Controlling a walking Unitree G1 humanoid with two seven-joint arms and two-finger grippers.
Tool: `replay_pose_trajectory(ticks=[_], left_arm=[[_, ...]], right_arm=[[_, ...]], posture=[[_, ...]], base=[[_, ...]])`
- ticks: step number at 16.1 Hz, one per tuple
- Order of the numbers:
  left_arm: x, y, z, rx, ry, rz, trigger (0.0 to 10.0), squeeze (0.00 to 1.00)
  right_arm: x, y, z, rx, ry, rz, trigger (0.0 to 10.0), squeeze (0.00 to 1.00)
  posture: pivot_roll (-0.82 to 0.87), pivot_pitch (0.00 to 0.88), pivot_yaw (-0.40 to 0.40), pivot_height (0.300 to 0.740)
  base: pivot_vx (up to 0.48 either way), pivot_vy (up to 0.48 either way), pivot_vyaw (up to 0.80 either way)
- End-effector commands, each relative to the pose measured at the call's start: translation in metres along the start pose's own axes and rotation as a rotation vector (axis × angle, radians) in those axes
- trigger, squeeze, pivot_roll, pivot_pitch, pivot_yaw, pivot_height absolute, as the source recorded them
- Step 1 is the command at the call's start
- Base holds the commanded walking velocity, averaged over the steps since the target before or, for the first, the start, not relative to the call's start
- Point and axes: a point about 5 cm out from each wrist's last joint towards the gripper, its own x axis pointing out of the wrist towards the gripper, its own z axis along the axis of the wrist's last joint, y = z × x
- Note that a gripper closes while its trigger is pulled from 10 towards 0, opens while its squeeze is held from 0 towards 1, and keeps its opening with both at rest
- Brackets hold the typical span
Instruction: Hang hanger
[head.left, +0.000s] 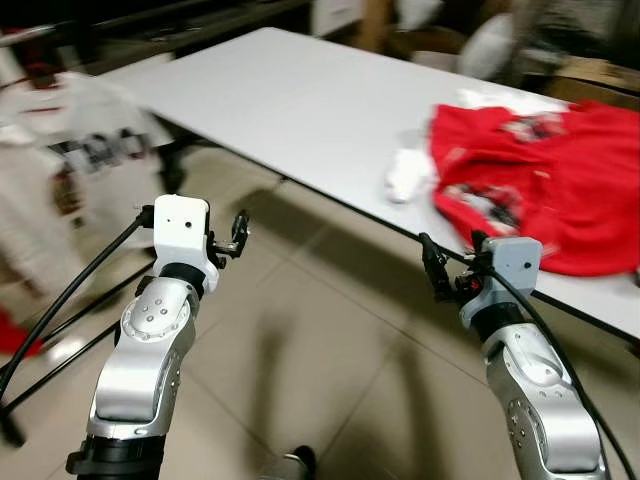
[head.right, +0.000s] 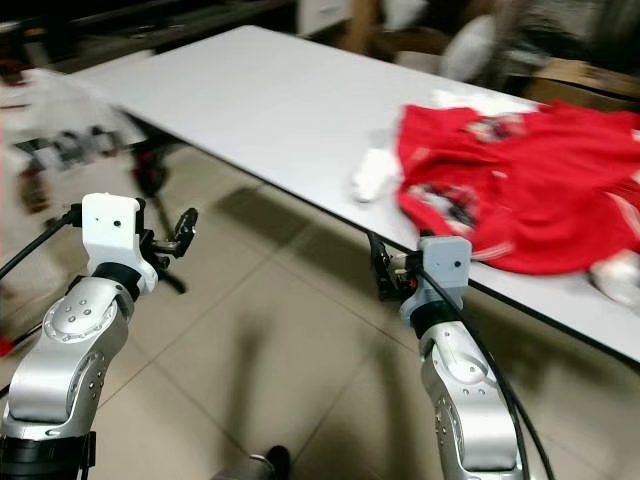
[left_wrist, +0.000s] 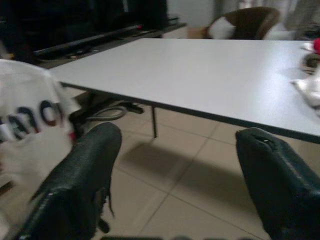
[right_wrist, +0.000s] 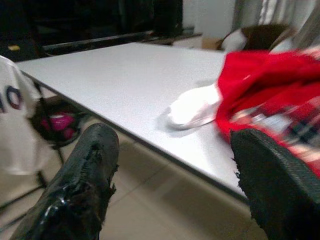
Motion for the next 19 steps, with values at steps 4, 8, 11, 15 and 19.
replay_pose_trajectory(ticks=[4, 8, 11, 15, 19], left_arm=[[0.002, -0.001, 0.002, -0.017, -0.005, 0.014, 10.0, 1.00], [0.002, 0.002, -0.002, -0.014, 0.011, 0.023, 10.0, 1.00], [0.001, 0.000, -0.001, -0.027, 0.007, 0.012, 10.0, 1.00], [0.001, 0.002, 0.000, -0.023, 0.014, 0.012, 10.0, 1.00], [0.000, 0.000, -0.007, -0.021, 0.055, -0.013, 10.0, 1.00]], right_arm=[[0.008, -0.002, 0.003, -0.016, 0.029, -0.047, 10.0, 1.00], [0.012, -0.001, 0.005, -0.085, 0.032, -0.027, 10.0, 1.00], [0.013, 0.004, 0.007, -0.052, 0.024, -0.004, 10.0, 1.00], [0.011, 0.010, 0.005, -0.054, 0.026, 0.013, 10.0, 1.00], [0.011, 0.002, -0.008, -0.041, 0.147, -0.089, 10.0, 0.00]], posture=[[-0.04, 0.004, 0.017, 0.740], [-0.05, 0.006, 0.016, 0.740], [-0.04, 0.007, 0.019, 0.740], [-0.04, 0.011, 0.025, 0.740], [-0.03, 0.016, 0.035, 0.740]], base=[[0.000, 0.000, 0.80], [0.000, 0.000, 0.80], [0.084, 0.000, 0.80], [0.302, 0.000, 0.80], [0.351, 0.000, 0.20]])
